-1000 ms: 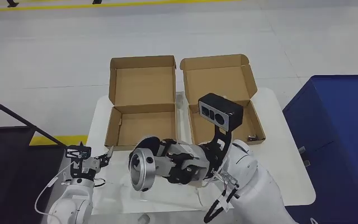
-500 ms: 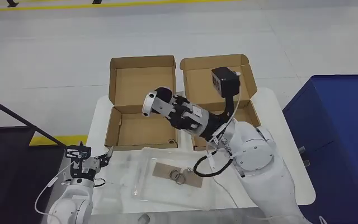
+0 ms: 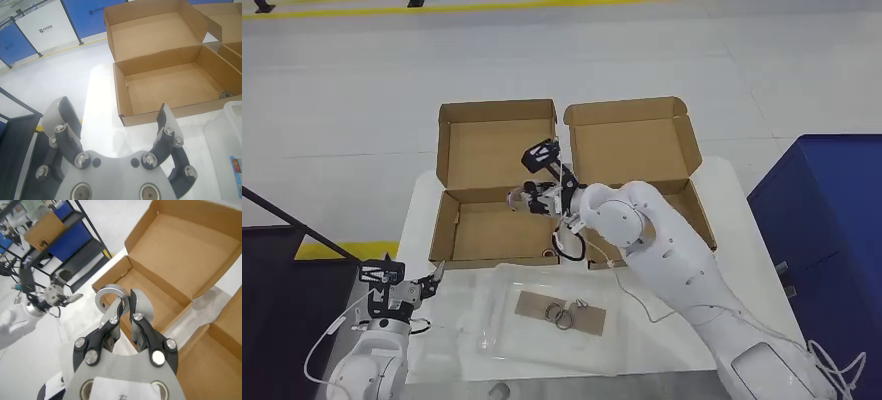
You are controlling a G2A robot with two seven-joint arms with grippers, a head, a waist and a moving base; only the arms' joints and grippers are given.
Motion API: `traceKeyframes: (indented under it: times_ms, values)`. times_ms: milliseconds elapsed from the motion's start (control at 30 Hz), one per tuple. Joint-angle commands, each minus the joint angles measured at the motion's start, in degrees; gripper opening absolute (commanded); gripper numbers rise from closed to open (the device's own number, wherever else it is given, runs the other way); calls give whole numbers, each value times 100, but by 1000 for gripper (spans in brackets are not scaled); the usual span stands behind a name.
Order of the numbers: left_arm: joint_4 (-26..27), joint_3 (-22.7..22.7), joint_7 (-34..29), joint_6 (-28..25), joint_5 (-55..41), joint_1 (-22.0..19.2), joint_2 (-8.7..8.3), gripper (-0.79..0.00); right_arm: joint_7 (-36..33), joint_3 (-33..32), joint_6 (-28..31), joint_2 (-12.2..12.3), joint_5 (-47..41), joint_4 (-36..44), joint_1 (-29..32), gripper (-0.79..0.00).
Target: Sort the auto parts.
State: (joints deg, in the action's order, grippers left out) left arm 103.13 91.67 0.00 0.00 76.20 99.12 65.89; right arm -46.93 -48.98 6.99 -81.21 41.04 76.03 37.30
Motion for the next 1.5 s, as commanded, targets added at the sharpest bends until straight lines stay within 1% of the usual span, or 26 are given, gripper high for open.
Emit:
traceKeyframes:
  times_ms: [0, 100, 1167, 1200, 1267, 1333, 1467]
  values:
    - [0, 0, 0, 0, 0, 0, 0, 0, 43, 247, 72, -115, -167, -595, -269, -785]
    - [0, 0, 0, 0, 0, 0, 0, 0, 286, 488, 280, -311, -685, -1028, -584, -785]
    - [0, 0, 0, 0, 0, 0, 0, 0, 286, 488, 280, -311, -685, -1028, -584, -785]
    - [0, 0, 0, 0, 0, 0, 0, 0, 270, 539, 292, -315, -566, -1056, -583, -785]
    - [0, 0, 0, 0, 0, 0, 0, 0, 202, 669, 373, -381, -559, -1356, -723, -785]
    - [0, 0, 0, 0, 0, 0, 0, 0, 108, 886, 613, -518, -671, -1826, -1028, -785]
    - [0, 0, 0, 0, 0, 0, 0, 0, 50, 1479, 871, -950, -858, -2880, -1621, -785]
